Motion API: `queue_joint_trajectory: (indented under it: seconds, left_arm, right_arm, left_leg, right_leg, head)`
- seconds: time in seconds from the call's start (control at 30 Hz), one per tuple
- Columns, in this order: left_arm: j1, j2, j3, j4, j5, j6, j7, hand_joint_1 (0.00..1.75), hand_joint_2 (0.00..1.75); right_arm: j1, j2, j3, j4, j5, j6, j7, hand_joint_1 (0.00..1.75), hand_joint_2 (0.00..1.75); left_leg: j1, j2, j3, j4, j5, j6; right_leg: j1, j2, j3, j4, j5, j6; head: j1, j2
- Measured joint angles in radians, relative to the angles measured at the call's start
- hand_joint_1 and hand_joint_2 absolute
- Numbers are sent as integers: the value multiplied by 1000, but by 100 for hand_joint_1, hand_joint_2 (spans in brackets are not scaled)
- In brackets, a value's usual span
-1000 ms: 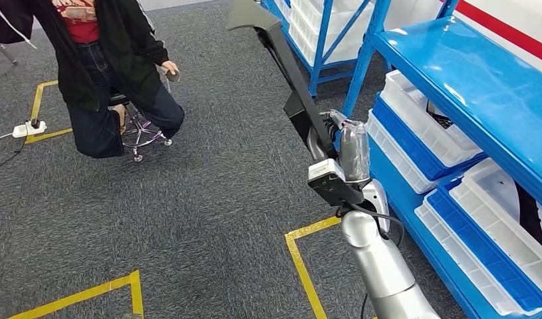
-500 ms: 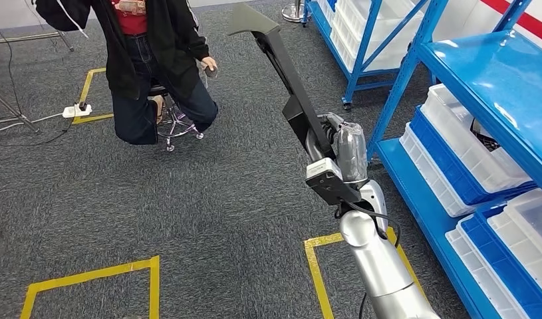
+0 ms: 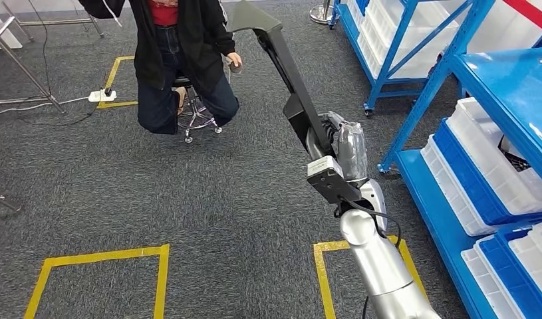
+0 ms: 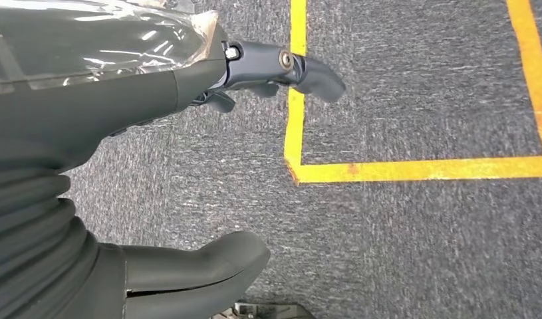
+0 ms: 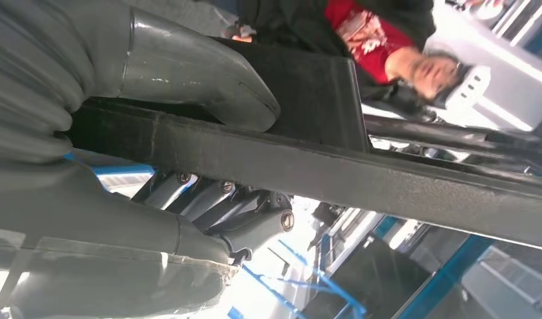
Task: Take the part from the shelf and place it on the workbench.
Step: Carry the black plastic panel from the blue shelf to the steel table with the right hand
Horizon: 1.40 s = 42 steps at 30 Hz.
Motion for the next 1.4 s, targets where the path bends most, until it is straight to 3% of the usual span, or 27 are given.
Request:
queue_joint_trajectory:
  seconds: [0.03,0.1,0.13,0.2,0.23,0.27,0.33,0.4,0.47,0.53,0.6,0.67,0.73,0.77,0.8,0.83,0.9,0.97,1.03,1.07,1.13,1.2,1.27,1.3,1.37,1.4]
  left_arm:
    - [1,0,0,0,0,0,0,0,175]
    - [-1,-1,0,0,0,0,0,0,175]
    - [-1,-1,0,0,0,0,0,0,175]
    - [-2,-1,0,0,0,0,0,0,175]
    - [-1,-2,1,0,0,0,0,0,175]
    - [0,-2,1,0,0,0,0,0,175]
    - [1,-3,1,0,0,0,0,0,175]
    - [1,-3,2,0,0,0,0,0,175]
    - [2,-3,2,0,1,0,0,0,175]
    - [5,-1,3,0,2,0,0,0,175]
    - [7,0,4,0,4,1,1,0,175]
    - [6,1,4,0,6,1,1,0,175]
    - [6,1,7,0,7,1,0,0,175]
    - [7,1,8,0,7,1,0,0,175]
    - [8,1,10,0,7,1,0,0,175]
    - [8,1,11,0,7,2,0,0,175]
    - [7,3,14,0,8,2,0,0,175]
    - [4,4,17,0,7,3,0,0,175]
    - [4,4,19,0,7,4,0,0,175]
    - [5,3,20,0,7,4,0,0,175]
    - [4,2,21,0,7,7,-1,0,175]
    - [3,1,24,0,7,8,-1,0,175]
    - [5,-2,26,0,7,8,-1,0,175]
    - [7,-3,27,0,8,8,-1,0,175]
    - [8,-4,28,0,8,8,-2,0,175]
    - [8,-4,28,0,8,8,-2,0,175]
  right_arm:
    - [0,0,0,0,0,0,0,175,175]
    - [0,-1,-1,0,0,0,0,175,175]
    - [1,-2,-2,0,0,0,0,175,175]
    - [5,-4,-3,0,0,0,0,175,175]
    - [8,-5,-3,1,0,0,0,175,175]
    - [10,-6,-4,1,0,0,0,175,175]
    - [10,-7,-5,1,0,3,0,175,175]
    - [10,-7,-6,2,0,6,0,175,175]
    - [9,-5,-5,5,0,9,1,175,175]
    - [8,-1,-5,7,0,11,1,175,175]
    - [5,4,-5,9,0,14,1,175,175]
    - [3,7,-5,12,1,18,0,175,175]
    - [2,8,-5,18,1,21,-1,175,175]
    - [1,9,-5,22,2,23,-1,175,175]
    - [0,10,-5,26,2,24,-1,175,175]
    - [-3,12,-5,29,2,26,-1,175,175]
    - [-10,15,-5,33,2,27,-2,175,175]
    - [-16,16,-5,37,2,27,-3,175,175]
    - [-18,18,-4,40,2,28,-4,175,175]
    - [-18,19,-4,41,1,28,-4,175,175]
    - [-18,20,-4,42,-1,28,-6,175,175]
    - [-15,17,-4,45,-4,30,-9,175,175]
    - [-10,14,-4,49,-5,33,-12,175,175]
    - [-9,12,-4,50,-6,33,-13,175,175]
    - [-9,9,-4,51,-6,34,-13,175,175]
    - [-10,8,-4,52,-6,34,-14,175,175]
  left_leg:
    - [1,-9,3,-5,3,6]
    - [7,-27,9,-15,11,19]
    - [9,-36,11,-17,13,24]
    - [10,-57,9,-17,14,27]
    - [10,-70,9,-17,14,26]
    - [10,-81,9,-16,14,26]
    - [13,-105,10,-13,13,23]
    - [13,-125,7,-6,10,13]
    - [13,-139,1,-3,11,0]
    - [16,-146,-4,-6,13,-10]
    - [17,-116,-20,26,-10,-18]
    - [16,-68,-70,135,-69,-25]
    - [17,-50,-132,257,-117,-28]
    - [17,-47,-145,281,-118,-27]
    - [16,-45,-136,263,-99,-24]
    - [14,-39,-107,210,-67,-18]
    - [4,-4,-33,71,-13,-2]
    - [-8,18,0,6,0,9]
    - [-12,1,1,-1,0,14]
    - [-10,-8,5,-9,5,17]
    - [-2,-25,14,-24,14,25]
    - [5,-46,17,-30,19,29]
    - [7,-70,16,-29,19,29]
    - [9,-82,16,-28,19,27]
    - [15,-106,15,-19,14,19]
    - [16,-116,12,-12,11,12]
  right_leg:
    - [-1,4,-1,4,-4,4]
    - [-3,38,-23,55,-33,6]
    - [-6,61,-49,110,-58,3]
    - [-11,81,-115,244,-107,0]
    - [-13,83,-137,284,-116,3]
    - [-15,84,-143,291,-112,10]
    - [-23,94,-96,181,-57,32]
    - [-29,118,-36,53,-6,43]
    - [-27,129,-19,17,6,34]
    - [-26,117,-18,14,10,20]
    - [-29,104,-15,9,13,6]
    - [-25,88,-14,8,12,-6]
    - [-18,69,-13,8,9,-11]
    - [-15,59,-13,8,8,-13]
    - [-12,50,-11,8,7,-15]
    - [-10,41,-9,8,5,-16]
    - [-3,26,-4,8,1,-18]
    - [2,11,-2,8,-3,-14]
    - [4,-6,1,5,-5,-9]
    - [3,-1,-1,10,-9,-5]
    - [1,38,-26,68,-39,-3]
    - [-5,77,-88,194,-90,-5]
    - [-12,85,-135,282,-111,5]
    - [-16,85,-133,273,-100,15]
    - [-30,97,-80,150,-42,42]
    - [-34,108,-49,86,-18,50]
  head:
    - [0,0]
    - [1,0]
    - [3,0]
    - [5,0]
    - [5,0]
    - [5,0]
    - [5,0]
    - [4,0]
    - [2,0]
    - [0,0]
    - [-4,0]
    - [-11,0]
    - [-13,0]
    - [-13,0]
    - [-13,0]
    - [-13,0]
    - [-13,0]
    - [-13,0]
    - [-13,0]
    - [-13,0]
    - [-12,0]
    - [-10,0]
    - [-9,0]
    - [-9,0]
    - [-9,0]
    - [-8,0]
